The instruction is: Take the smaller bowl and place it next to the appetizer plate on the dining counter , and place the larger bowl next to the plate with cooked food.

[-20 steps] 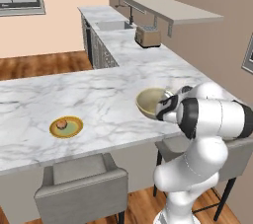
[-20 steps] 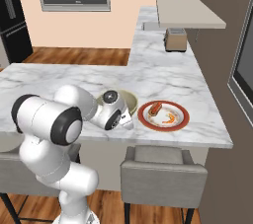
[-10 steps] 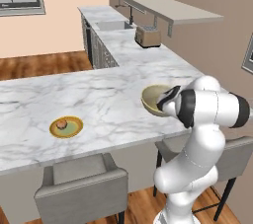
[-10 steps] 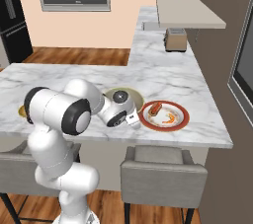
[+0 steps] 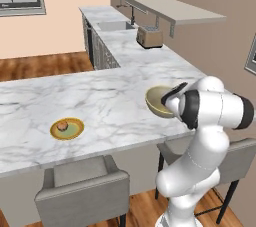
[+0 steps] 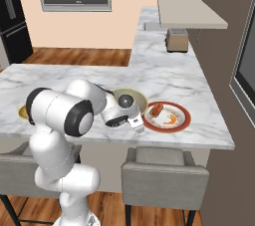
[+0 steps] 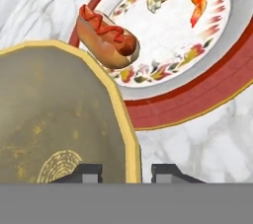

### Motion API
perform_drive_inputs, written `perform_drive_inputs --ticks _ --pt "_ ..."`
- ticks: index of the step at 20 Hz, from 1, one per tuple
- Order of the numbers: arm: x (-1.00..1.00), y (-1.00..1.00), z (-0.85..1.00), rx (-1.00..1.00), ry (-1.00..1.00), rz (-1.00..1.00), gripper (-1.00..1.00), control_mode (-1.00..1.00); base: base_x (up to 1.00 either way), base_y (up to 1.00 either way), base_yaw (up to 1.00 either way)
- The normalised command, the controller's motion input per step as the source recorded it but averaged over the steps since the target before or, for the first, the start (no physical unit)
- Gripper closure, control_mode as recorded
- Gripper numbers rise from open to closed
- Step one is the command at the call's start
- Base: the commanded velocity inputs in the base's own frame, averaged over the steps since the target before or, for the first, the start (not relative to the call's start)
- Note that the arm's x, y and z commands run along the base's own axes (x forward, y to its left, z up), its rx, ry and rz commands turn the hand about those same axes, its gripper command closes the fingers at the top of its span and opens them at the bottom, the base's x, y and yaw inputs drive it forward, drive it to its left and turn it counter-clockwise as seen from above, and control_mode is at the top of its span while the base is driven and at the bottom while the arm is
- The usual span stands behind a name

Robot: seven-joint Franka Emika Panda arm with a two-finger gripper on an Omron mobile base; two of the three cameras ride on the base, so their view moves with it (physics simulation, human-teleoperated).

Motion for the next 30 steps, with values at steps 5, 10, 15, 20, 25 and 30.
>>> perform_drive_inputs --ticks 5,10,15,20,25,30 --pt "-0.10 0.00 0.66 0.15 -0.03 0.00 -1.00 -1.00 0.00 0.00 0.00" --pt "-0.35 0.02 0.96 0.02 0.20 0.04 -1.00 -1.00 0.00 0.00 0.00" --pt "-0.02 0.44 1.00 -0.12 0.49 0.10 -1.00 -1.00 0.00 0.00 0.00" --pt "-0.02 0.34 1.00 -0.05 0.19 0.13 -1.00 -1.00 0.00 0.00 0.00" --pt "-0.43 0.03 1.00 0.04 0.06 0.32 -1.00 -1.00 0.00 0.00 0.00" --pt "-1.00 0.77 0.49 -0.19 0.22 0.30 -1.00 -1.00 0.00 0.00 0.00"
